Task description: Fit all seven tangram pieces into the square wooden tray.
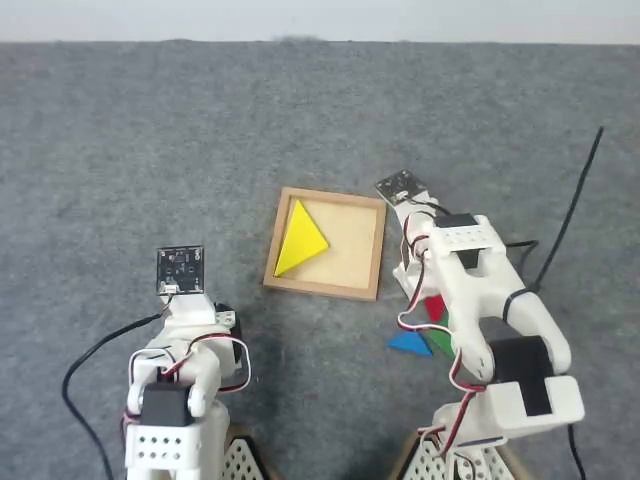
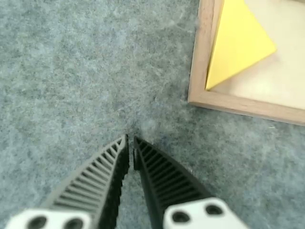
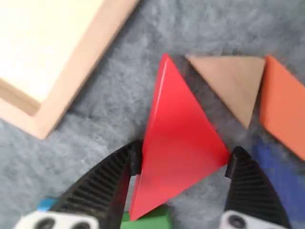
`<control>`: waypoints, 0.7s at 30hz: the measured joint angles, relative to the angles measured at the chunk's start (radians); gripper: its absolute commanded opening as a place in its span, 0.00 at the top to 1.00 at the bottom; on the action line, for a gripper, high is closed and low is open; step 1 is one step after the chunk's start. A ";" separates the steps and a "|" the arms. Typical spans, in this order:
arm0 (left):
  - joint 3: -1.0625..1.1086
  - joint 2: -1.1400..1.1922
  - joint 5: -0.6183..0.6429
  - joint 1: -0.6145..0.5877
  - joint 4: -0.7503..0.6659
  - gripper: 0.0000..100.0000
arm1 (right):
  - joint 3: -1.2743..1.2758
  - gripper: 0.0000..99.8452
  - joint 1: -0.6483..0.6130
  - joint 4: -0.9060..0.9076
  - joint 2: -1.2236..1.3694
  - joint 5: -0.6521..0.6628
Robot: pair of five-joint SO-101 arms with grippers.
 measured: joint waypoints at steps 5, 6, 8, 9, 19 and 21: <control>0.000 0.000 0.000 0.000 0.000 0.99 | -0.002 0.73 -0.002 0.011 0.000 -0.061; 0.000 0.000 0.000 0.000 0.000 0.99 | -0.002 0.73 -0.002 0.011 0.000 -0.066; 0.000 0.000 0.000 0.000 0.000 0.99 | -0.002 0.71 -0.002 0.014 0.000 -0.072; 0.000 0.000 0.000 0.000 0.000 0.99 | -0.002 0.72 -0.002 0.014 0.000 -0.074; 0.000 0.000 0.000 0.000 0.000 0.99 | -0.002 0.79 0.000 0.014 -0.002 -0.081; 0.000 0.000 0.000 0.000 0.000 0.99 | -0.002 0.79 0.000 0.014 -0.002 -0.081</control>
